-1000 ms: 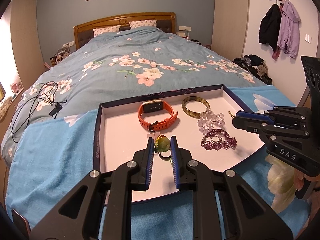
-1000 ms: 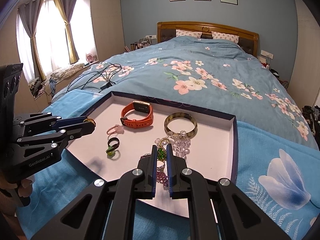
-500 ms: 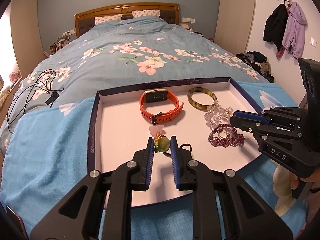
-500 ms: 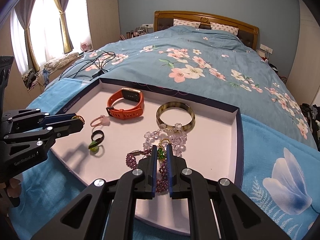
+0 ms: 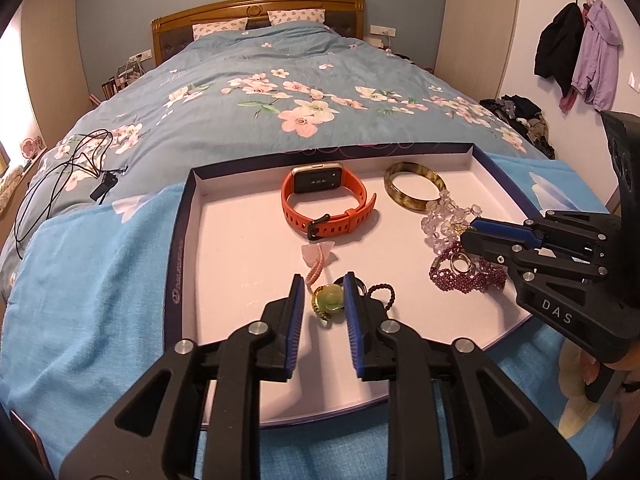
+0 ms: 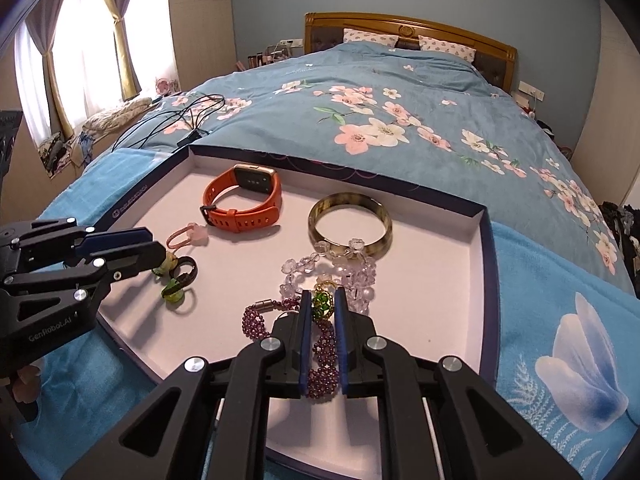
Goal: Organize jewelry
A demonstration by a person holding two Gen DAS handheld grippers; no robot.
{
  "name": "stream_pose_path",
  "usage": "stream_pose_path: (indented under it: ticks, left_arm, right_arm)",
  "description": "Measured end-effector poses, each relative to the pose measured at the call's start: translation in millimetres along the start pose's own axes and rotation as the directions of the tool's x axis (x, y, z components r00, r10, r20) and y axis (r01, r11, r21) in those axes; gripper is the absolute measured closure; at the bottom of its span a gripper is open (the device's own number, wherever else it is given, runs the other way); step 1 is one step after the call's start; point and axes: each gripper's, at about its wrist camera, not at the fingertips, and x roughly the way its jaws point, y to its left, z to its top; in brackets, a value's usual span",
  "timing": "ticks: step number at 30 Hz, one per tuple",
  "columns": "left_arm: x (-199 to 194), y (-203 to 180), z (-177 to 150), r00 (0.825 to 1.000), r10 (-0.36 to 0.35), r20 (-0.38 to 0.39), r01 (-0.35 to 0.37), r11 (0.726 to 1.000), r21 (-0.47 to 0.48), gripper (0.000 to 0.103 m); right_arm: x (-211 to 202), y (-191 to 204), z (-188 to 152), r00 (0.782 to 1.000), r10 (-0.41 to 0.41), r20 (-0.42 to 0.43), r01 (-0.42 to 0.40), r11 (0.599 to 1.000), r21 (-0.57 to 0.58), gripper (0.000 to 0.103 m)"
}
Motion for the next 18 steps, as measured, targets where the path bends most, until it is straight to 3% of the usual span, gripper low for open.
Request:
stream_pose_path:
  ticks: [2,5,7,9,10,12,13,15,18]
  left_arm:
    - [0,0,-1,1.000,-0.002,0.001,0.002,1.000,-0.003,0.071]
    - [-6,1,-3,1.000,-0.008,0.016,0.009,1.000,-0.010,0.060]
    - [-14,2,-4,0.999,-0.012,0.034,0.013,1.000,-0.017,0.050]
    - [-27,4,-7,0.998,-0.008,0.064,0.010,1.000,-0.024,0.039]
    - [-36,4,-10,0.996,-0.009,0.087,0.011,1.000,-0.029,0.035]
    - [-53,5,-16,0.991,0.002,0.136,0.002,1.000,-0.031,0.014]
    - [-60,5,-19,0.988,0.008,0.157,-0.003,1.000,-0.030,0.012]
    - [-80,5,-28,0.975,0.038,0.218,-0.033,0.999,-0.025,0.005]
    - [-105,6,-42,0.956,0.066,0.287,-0.059,0.998,-0.032,0.005]
  right_arm:
    - [-3,-1,0,1.000,0.003,0.006,-0.003,1.000,0.007,0.090]
    - [-13,-2,-2,0.999,0.004,0.034,-0.004,1.000,0.019,0.071]
    - [-23,-3,-4,0.998,0.007,0.060,-0.009,0.999,0.031,0.065]
    - [-39,-4,-9,0.995,0.014,0.101,-0.019,0.998,0.053,0.050]
    - [-44,-4,-10,0.993,0.014,0.115,-0.021,0.998,0.058,0.048]
    - [-61,-3,-17,0.987,0.006,0.159,-0.017,0.997,0.069,0.038]
    - [-67,-2,-20,0.985,0.004,0.174,-0.017,0.997,0.074,0.034]
    - [-83,0,-29,0.974,-0.018,0.225,-0.003,0.996,0.092,0.015]
    - [-100,3,-41,0.960,-0.038,0.277,0.008,0.994,0.110,0.009]
